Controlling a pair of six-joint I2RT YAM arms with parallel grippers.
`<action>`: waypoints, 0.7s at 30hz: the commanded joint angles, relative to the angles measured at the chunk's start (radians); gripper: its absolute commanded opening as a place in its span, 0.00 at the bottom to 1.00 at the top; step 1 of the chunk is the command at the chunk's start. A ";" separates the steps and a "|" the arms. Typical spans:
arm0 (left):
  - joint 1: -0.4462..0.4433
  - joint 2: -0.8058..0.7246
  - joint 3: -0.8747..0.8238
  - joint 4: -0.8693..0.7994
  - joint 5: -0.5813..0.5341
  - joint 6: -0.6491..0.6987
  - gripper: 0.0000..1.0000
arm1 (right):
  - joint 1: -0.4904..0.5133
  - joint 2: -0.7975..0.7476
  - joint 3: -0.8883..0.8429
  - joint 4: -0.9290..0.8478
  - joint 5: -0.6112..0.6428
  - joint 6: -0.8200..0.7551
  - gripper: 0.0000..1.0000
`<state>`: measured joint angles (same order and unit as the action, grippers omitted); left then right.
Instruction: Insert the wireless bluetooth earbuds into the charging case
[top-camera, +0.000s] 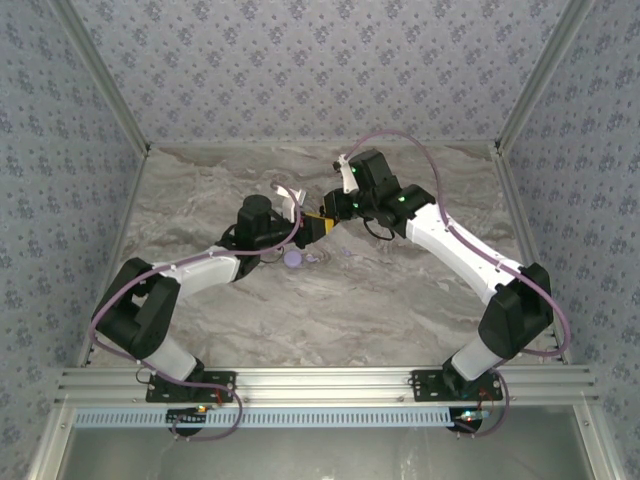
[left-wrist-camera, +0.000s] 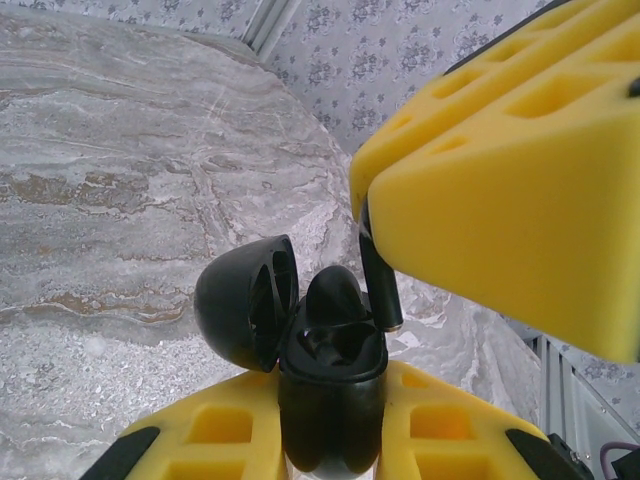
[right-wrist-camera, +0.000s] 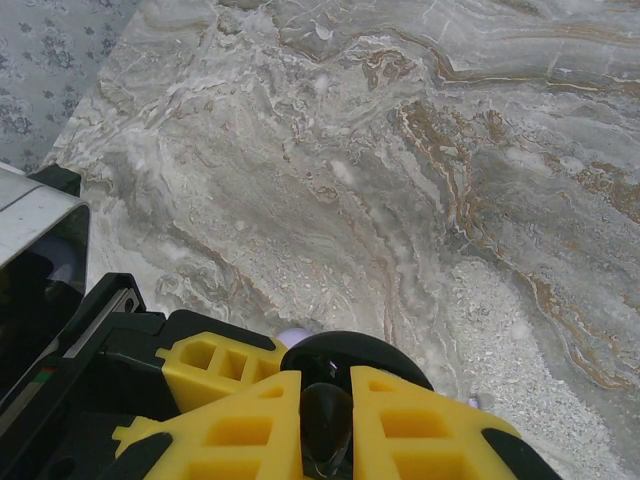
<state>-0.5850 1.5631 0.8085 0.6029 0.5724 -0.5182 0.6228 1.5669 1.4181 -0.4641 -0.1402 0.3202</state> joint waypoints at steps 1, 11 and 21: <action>-0.004 -0.034 0.019 0.043 0.038 -0.003 0.17 | 0.012 -0.015 0.000 -0.002 -0.012 -0.016 0.18; -0.004 -0.043 0.013 0.048 0.034 -0.005 0.17 | 0.015 -0.006 0.008 -0.011 -0.007 -0.020 0.18; -0.005 -0.054 0.012 0.040 -0.017 -0.008 0.16 | 0.019 -0.014 -0.005 -0.027 0.008 -0.040 0.18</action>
<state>-0.5850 1.5459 0.8085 0.6033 0.5747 -0.5190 0.6338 1.5669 1.4181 -0.4667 -0.1421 0.3027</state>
